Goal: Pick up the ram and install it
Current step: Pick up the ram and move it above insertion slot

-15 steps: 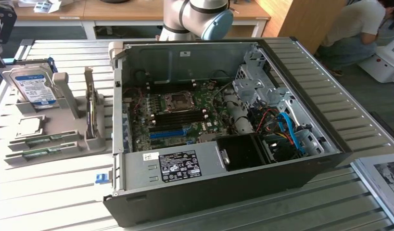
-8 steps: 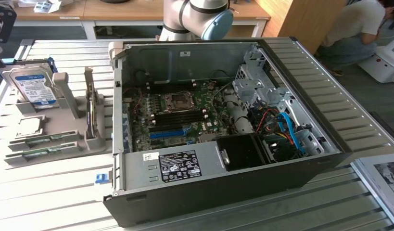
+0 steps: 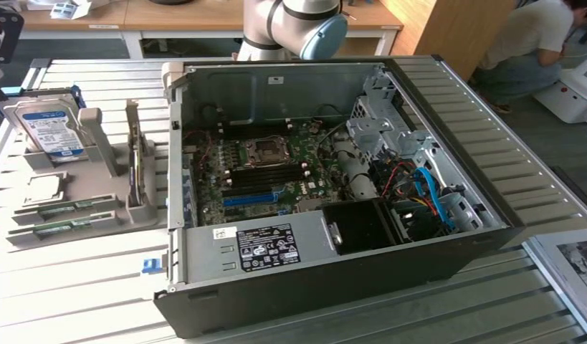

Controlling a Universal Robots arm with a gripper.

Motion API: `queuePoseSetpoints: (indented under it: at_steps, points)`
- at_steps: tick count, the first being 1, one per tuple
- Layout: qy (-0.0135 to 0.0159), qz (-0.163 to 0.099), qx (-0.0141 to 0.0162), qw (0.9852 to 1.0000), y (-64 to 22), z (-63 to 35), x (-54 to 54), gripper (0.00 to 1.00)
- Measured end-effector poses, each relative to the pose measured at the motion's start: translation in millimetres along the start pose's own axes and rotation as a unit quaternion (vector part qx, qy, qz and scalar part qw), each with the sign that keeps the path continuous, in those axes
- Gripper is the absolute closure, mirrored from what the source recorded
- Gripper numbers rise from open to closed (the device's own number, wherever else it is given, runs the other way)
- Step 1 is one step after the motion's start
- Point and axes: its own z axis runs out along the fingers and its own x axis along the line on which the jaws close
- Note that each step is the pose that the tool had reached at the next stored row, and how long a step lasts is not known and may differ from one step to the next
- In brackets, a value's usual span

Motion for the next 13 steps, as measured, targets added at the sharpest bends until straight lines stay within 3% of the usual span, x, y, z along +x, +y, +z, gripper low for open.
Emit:
queuePoseSetpoints:
  at_steps: [7, 13]
  points:
    - [0.0016, -0.036, -0.0008, 0.9993, 0.0, 0.3, 0.0, 0.90]
    - [0.0031, -0.072, -0.0015, 0.9974, -0.1, 0.5, 0.0, 0.90]
